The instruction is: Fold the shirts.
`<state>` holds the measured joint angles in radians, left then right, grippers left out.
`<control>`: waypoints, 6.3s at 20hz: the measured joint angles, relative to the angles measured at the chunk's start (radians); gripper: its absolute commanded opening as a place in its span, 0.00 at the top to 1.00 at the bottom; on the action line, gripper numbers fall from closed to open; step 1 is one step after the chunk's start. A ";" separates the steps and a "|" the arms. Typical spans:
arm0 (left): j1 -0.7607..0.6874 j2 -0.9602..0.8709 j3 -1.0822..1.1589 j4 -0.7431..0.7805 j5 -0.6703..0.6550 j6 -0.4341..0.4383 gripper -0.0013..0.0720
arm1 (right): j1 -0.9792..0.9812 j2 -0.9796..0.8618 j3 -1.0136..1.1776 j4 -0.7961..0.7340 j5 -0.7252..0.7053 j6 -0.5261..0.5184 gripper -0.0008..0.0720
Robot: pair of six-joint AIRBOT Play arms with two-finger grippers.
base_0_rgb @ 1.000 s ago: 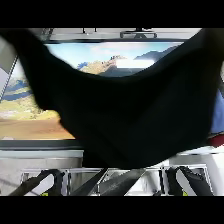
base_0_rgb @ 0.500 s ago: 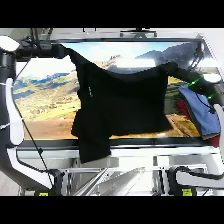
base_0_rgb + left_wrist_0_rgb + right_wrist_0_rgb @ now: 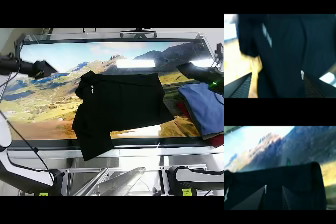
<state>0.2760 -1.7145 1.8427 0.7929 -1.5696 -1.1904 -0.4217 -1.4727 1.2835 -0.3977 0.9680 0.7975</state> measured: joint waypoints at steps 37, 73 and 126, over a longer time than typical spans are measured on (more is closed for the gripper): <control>-0.027 0.077 -0.902 0.073 0.241 0.177 0.49 | -0.149 0.013 -0.025 -0.195 0.446 0.063 0.65; -0.027 0.104 -0.721 -0.061 0.074 0.171 0.94 | -0.015 -0.246 -0.157 -0.476 0.429 0.116 0.97; 0.016 -0.314 -0.001 -0.284 0.330 0.225 0.97 | 0.051 -0.401 0.058 0.282 -0.034 -0.182 0.97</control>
<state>0.2920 -2.0281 1.8420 0.5087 -1.2400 -0.9657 -0.3702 -1.8732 1.3418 -0.1154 0.9344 0.6159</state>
